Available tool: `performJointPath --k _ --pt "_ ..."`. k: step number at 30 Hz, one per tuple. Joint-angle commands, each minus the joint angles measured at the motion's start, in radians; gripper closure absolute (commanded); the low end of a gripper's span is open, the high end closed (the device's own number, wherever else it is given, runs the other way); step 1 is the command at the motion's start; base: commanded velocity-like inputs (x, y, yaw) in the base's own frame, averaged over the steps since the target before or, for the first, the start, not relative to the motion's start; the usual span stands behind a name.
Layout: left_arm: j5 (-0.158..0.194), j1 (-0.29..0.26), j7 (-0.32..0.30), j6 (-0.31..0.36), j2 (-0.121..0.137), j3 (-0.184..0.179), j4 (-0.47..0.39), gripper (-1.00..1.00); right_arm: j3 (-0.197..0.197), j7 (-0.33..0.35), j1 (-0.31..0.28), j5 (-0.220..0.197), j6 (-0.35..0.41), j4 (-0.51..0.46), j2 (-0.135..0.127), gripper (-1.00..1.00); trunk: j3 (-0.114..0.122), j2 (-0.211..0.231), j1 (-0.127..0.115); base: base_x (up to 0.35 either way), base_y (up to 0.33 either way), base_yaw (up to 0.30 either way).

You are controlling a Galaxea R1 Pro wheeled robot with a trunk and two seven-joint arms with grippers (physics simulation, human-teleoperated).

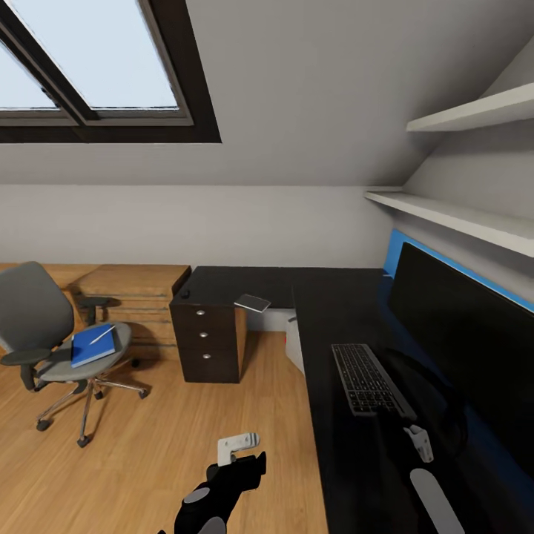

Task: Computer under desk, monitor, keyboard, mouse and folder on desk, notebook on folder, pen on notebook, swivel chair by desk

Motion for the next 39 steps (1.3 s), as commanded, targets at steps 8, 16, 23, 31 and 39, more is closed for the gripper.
performJointPath --k 8,16,23,31,39 --pt "0.007 -0.001 0.006 0.002 0.002 0.002 -0.002 -1.0 0.005 0.005 -0.001 -0.01 0.002 -0.004 0.001 1.0 -0.002 -0.001 0.001 0.082 0.0 0.0" --pt "0.011 -0.001 0.01 0.002 0.002 0.02 -0.001 -1.0 0.009 0.086 -0.001 -0.007 0.002 -0.014 0.0 1.0 -0.002 -0.001 0.001 0.002 0.0 0.0" --pt "0.011 -0.001 0.01 0.002 0.001 0.018 -0.001 -1.0 0.011 0.134 -0.001 -0.005 0.006 -0.014 0.0 1.0 -0.023 -0.05 0.027 0.0 0.0 0.0" --pt "0.011 -0.001 0.01 0.002 0.001 0.017 -0.002 -1.0 0.01 0.133 -0.001 -0.004 0.007 -0.012 -0.001 1.0 -0.049 -0.106 0.058 0.0 0.0 0.0" --pt "0.011 -0.001 0.011 0.002 0.001 0.017 -0.001 -1.0 0.01 0.132 -0.001 -0.004 0.006 -0.009 -0.001 1.0 -0.074 -0.162 0.089 0.0 0.0 0.0"
